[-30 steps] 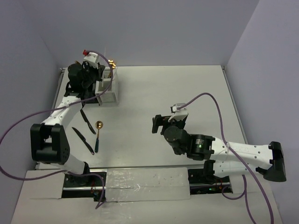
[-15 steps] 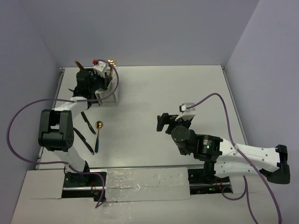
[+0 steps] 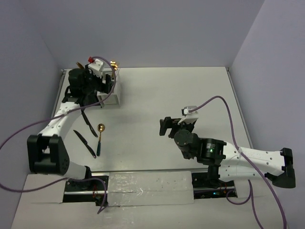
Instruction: Sort the eating utensils into containers
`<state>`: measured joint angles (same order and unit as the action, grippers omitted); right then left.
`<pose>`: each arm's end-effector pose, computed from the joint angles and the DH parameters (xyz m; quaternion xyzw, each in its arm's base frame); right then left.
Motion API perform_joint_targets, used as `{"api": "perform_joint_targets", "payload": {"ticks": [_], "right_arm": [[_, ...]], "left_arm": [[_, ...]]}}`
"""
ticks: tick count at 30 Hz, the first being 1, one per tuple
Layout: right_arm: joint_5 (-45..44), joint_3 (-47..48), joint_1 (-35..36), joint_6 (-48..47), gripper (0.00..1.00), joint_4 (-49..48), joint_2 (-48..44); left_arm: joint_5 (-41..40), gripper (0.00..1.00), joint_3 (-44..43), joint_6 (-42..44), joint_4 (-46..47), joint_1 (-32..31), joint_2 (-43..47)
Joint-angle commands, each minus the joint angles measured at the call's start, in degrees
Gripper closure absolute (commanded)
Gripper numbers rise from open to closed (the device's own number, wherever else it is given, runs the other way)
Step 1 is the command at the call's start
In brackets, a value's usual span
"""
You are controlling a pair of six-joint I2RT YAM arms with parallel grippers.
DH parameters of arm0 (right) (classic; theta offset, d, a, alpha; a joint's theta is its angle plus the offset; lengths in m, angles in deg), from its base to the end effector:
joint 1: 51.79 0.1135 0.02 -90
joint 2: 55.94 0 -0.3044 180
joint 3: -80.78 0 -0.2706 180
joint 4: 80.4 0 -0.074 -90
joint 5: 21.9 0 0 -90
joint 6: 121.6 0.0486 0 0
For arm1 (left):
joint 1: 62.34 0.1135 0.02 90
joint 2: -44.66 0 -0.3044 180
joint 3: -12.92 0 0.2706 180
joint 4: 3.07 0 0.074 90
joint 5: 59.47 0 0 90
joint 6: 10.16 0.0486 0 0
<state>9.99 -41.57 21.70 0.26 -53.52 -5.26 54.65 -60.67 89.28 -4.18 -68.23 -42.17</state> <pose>0.0934 0.1699 0.3479 0.0064 0.7681 0.1581 0.6205 0.3772 -0.0589 0.3261 0.2300 0.7485 -0.1464 0.6045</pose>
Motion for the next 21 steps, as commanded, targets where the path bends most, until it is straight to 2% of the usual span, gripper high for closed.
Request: {"api": "perform_joint_targets", "payload": {"ticks": [1,2,3,4,5,7,9,14,21], "right_arm": [[-0.7,-0.8,0.0,0.8,0.05,-1.2,-0.9],[-0.7,-1.0,0.0,1.0,0.05,-1.2,-1.1],[-0.3,-1.2,0.0,1.1,0.05,-1.2,-1.6],[-0.2,-1.9,0.1,1.2,0.05,-1.5,-1.9],[-0.2,-2.2,0.0,1.1,0.05,-1.8,-2.2],[0.4,-3.1,0.0,0.8,0.05,-2.9,-3.0],[0.8,-3.5,0.0,0.3,0.05,-3.6,-3.7],[1.6,-4.2,0.0,1.7,0.05,-2.6,-4.7],[1.3,-6.8,0.2,5.9,0.06,1.2,-7.7]], "left_arm": [[-3.4,0.13,-6.4,1.3,-17.6,0.1,9.9],[-3.8,0.13,-8.3,4.7,-23.2,0.1,10.8],[-4.8,0.13,-9.3,6.4,-35.5,0.1,11.4],[-5.4,0.17,-10.1,8.2,-41.8,0.0,11.8],[-7.2,0.19,-10.6,11.2,-52.6,0.1,11.7],[-9.7,0.26,-8.7,12.5,-59.6,0.0,11.7],[-12.6,0.28,-3.0,13.5,-63.0,0.0,13.0],[-16.7,0.27,7.1,12.1,-61.7,-1.9,13.7],[-21.0,0.37,11.2,9.7,-58.7,-5.2,5.9]]}}
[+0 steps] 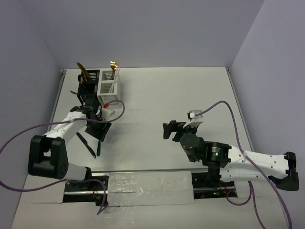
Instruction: Sort the eating utensils into containers
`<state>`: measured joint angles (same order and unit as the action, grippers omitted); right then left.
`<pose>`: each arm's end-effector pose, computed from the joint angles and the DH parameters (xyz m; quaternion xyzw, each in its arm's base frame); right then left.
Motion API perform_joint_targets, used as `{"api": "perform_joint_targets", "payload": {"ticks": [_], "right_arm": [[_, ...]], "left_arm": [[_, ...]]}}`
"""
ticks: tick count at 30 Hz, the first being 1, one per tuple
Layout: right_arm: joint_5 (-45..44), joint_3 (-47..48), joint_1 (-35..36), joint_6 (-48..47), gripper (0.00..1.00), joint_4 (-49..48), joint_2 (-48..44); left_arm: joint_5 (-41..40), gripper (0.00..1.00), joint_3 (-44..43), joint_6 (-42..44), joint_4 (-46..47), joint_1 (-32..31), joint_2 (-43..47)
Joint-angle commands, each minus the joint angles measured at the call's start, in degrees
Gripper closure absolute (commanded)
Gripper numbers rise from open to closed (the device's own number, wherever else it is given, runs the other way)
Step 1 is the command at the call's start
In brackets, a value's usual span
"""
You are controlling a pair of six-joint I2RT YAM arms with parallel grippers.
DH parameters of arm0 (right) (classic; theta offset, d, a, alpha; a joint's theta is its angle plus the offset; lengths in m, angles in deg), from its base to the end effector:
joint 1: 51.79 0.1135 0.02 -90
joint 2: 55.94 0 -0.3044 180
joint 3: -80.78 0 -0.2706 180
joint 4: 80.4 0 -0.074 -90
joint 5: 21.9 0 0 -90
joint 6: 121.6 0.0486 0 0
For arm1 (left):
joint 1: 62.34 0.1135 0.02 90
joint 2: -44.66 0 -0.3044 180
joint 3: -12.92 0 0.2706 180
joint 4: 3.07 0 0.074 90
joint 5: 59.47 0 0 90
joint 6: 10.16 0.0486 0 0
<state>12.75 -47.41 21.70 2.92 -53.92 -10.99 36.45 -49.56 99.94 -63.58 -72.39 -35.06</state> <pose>0.0863 0.1506 0.3268 0.0109 0.7716 0.1898 0.6070 0.2454 -0.0486 0.2133 0.2636 0.9574 -0.0418 0.1106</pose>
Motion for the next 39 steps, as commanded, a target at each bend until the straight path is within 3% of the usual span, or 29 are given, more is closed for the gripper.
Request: {"api": "perform_joint_targets", "payload": {"ticks": [1,7,18,25,35,39], "right_arm": [[-1.8,-1.1,0.2,3.8,0.06,2.1,-2.4],[-2.8,-3.2,0.1,4.7,0.06,1.1,-5.3],[-3.4,-2.6,0.1,4.8,0.06,2.2,-5.0],[-4.1,-2.4,0.2,4.8,0.06,2.9,-5.4],[-4.1,-2.6,0.2,4.5,0.06,3.1,-6.5],[-4.2,-2.8,0.1,4.8,0.06,3.4,-7.2]], "left_arm": [[-3.2,0.37,0.9,-0.9,0.9,-1.3,-1.5],[-3.5,0.38,3.5,-0.6,1.2,-2.3,-2.2],[-3.2,0.49,5.1,-2.2,5.2,-5.6,-6.7],[-3.3,0.64,4.6,-2.6,7.2,-5.8,-8.1],[-0.1,1.0,4.3,-3.7,7.1,-5.7,-5.6],[3.5,1.0,2.0,-3.0,6.1,-5.8,-1.0]]}}
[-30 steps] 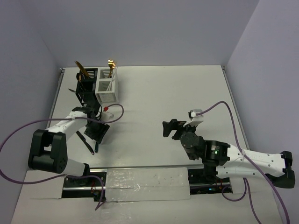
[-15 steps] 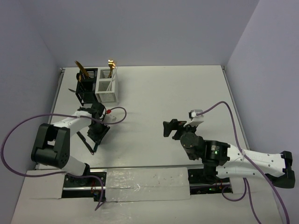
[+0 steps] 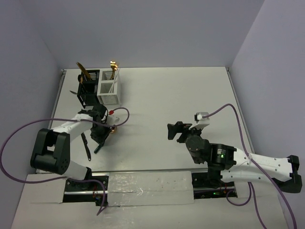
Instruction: Sort the eating utensils into containers
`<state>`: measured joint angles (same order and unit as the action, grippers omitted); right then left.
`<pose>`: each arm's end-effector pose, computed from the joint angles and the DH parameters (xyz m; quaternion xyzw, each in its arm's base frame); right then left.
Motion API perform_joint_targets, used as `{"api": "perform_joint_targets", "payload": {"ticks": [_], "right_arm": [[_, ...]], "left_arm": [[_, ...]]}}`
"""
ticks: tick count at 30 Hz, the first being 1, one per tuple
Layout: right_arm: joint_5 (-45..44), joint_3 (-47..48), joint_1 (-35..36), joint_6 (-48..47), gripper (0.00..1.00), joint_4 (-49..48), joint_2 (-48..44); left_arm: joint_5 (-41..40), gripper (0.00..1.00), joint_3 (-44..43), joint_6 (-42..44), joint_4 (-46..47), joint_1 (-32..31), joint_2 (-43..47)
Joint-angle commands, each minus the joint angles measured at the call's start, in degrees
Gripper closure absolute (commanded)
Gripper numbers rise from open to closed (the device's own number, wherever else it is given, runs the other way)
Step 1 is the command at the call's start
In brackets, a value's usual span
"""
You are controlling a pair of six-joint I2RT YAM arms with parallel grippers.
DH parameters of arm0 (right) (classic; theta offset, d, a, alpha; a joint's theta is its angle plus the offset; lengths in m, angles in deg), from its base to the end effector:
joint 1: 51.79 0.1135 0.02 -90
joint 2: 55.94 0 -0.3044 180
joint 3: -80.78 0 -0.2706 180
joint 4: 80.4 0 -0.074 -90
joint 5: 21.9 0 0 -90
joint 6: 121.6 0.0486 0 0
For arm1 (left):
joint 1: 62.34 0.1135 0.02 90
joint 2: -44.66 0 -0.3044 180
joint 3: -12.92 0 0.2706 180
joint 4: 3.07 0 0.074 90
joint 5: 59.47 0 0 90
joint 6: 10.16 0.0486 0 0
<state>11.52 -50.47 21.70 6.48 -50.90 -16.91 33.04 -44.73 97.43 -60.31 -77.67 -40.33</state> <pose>0.0801 0.1276 0.3168 0.0406 0.7691 0.2008 0.6054 0.2361 -0.0669 0.1705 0.2840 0.9574 -0.0209 0.0477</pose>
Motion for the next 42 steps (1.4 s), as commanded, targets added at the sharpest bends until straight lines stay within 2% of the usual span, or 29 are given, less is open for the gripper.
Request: {"api": "perform_joint_targets", "payload": {"ticks": [1,5,7,10,11,12,14,15,16,18,19,22,27,29,35,42], "right_arm": [[-3.0,0.2,0.1,1.1,0.06,0.4,-1.4],[-3.1,-0.1,0.1,1.5,0.06,0.5,-2.0],[-3.3,0.0,0.1,1.6,0.06,0.8,-2.3],[-3.4,0.1,0.1,1.6,0.06,1.2,-2.5],[-3.5,0.1,0.1,1.6,0.06,1.2,-2.6],[-3.5,0.0,0.1,1.5,0.06,1.1,-2.6],[-3.6,-0.1,0.1,0.8,0.06,0.4,-2.7],[-3.6,-0.1,0.1,0.5,0.06,0.2,-2.6],[-3.6,0.0,0.1,0.3,0.06,0.0,-2.6],[-3.5,0.6,0.1,-0.1,0.06,0.3,-2.4],[-3.5,0.9,0.1,0.0,0.06,0.8,-2.3],[-3.8,1.6,0.1,0.6,0.06,2.0,-2.2],[-4.4,1.5,0.1,1.6,0.06,2.9,-2.5],[-4.7,1.6,0.2,1.8,0.06,3.3,-2.5],[-5.7,2.0,0.1,2.3,0.06,4.3,-1.5],[-6.9,2.3,0.1,2.3,0.06,4.8,-0.8]], "left_arm": [[7.6,1.0,-3.5,-0.5,2.9,-0.5,6.9],[10.5,1.0,-8.4,-1.2,4.3,-0.4,14.0],[9.5,1.0,-10.1,-2.2,6.7,0.0,18.0],[10.8,1.0,-13.2,-4.6,11.9,4.2,22.5],[11.5,1.0,-14.0,-7.1,13.9,7.7,23.7],[11.6,1.0,-13.8,-8.6,16.5,9.4,24.8],[10.1,1.0,-11.4,-12.0,27.9,12.6,28.0],[6.7,1.0,-10.2,-13.2,32.5,13.0,29.3],[5.5,1.0,-9.0,-13.9,41.0,13.5,29.3],[3.5,1.0,-7.5,-16.2,48.5,14.1,26.7],[0.2,1.0,-7.4,-17.0,54.8,14.1,25.3],[-5.7,1.0,-7.5,-21.7,66.1,14.5,19.1],[-6.7,1.0,-6.7,-20.5,81.1,15.2,7.3],[-5.6,1.0,-7.5,-20.7,84.7,17.5,2.7],[-5.0,1.0,-9.7,-20.0,87.5,18.0,-5.5],[-4.3,1.0,-5.3,-20.3,88.6,18.8,-9.5]]}}
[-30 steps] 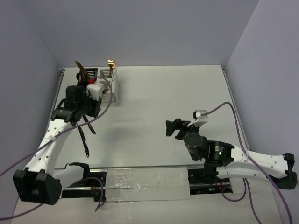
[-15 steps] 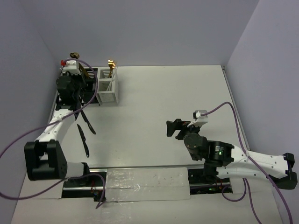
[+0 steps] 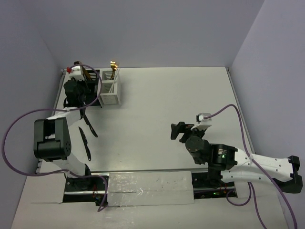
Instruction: Sort the eating utensils into containers
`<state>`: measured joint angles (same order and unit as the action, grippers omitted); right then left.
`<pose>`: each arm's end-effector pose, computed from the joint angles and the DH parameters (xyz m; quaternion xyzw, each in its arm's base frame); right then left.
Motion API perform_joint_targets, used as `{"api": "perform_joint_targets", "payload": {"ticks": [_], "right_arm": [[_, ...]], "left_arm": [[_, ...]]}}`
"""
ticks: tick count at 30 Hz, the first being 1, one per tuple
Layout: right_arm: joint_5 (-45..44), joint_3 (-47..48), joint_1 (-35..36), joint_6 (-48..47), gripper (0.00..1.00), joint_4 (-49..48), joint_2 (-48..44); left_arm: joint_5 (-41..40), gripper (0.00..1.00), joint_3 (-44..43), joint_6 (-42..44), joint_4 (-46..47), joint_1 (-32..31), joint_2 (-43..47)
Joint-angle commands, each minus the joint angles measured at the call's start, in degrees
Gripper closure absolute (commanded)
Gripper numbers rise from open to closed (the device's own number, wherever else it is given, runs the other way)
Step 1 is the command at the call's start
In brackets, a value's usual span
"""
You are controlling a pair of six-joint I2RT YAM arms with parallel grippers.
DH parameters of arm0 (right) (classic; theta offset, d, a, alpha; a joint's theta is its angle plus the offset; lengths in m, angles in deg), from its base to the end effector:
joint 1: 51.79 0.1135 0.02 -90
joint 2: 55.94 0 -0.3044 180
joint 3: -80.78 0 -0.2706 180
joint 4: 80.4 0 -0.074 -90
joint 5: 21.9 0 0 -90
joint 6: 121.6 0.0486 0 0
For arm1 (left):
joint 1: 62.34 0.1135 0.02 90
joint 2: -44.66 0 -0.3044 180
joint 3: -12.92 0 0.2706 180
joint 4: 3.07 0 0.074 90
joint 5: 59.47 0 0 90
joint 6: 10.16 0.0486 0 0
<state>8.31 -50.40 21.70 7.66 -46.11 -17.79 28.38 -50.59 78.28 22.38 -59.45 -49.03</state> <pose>0.0791 0.1192 0.3122 0.0472 0.7737 0.1642 0.6101 0.3951 0.0218 0.2711 -0.0413 0.7345 0.0217 0.6770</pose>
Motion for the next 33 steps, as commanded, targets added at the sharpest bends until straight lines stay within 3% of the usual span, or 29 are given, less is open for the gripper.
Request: {"api": "perform_joint_targets", "payload": {"ticks": [1,2,9,10,16,19,22,25,26,29,33], "right_arm": [[-3.8,2.1,0.1,0.6,0.06,-0.4,0.3],[-3.8,2.3,0.1,0.5,0.06,-0.5,0.3],[-3.1,2.5,0.1,0.9,0.06,0.0,0.6],[-3.1,2.5,0.1,0.8,0.06,-0.1,0.6],[-2.4,2.6,0.1,-0.2,0.06,-1.5,0.9],[-2.3,2.8,0.1,-0.6,0.06,-1.6,1.1],[-2.2,3.0,0.1,-0.8,0.06,-1.8,1.4],[-1.8,3.1,0.1,-1.4,0.06,-2.4,1.4],[-1.7,3.0,0.1,-1.6,0.06,-2.5,1.4],[-1.7,3.0,0.1,-1.5,0.06,-2.5,1.6],[-1.5,2.7,0.1,-1.6,0.06,-3.1,1.7]], "left_arm": [[0.7,1.0,0.7,-1.7,5.4,1.2,-1.2],[1.0,0.99,0.7,-2.1,5.3,1.7,-2.1],[8.8,0.7,3.2,-3.6,5.6,3.4,-1.5],[9.4,0.7,3.7,-3.4,5.6,3.3,-1.1],[9.6,0.98,6.6,-1.3,6.5,3.3,1.8],[9.8,0.99,5.7,-1.4,3.8,3.3,1.8],[10.6,0.91,4.2,-2.6,0.7,3.3,1.3],[11.4,0.69,3.8,-2.9,0.1,3.4,1.6],[11.6,0.51,3.6,-2.7,0.0,3.3,2.2],[12.5,0.33,3.4,-2.3,-0.8,3.3,4.0],[11.4,0.28,3.2,-2.2,-2.3,3.3,7.0]]}}
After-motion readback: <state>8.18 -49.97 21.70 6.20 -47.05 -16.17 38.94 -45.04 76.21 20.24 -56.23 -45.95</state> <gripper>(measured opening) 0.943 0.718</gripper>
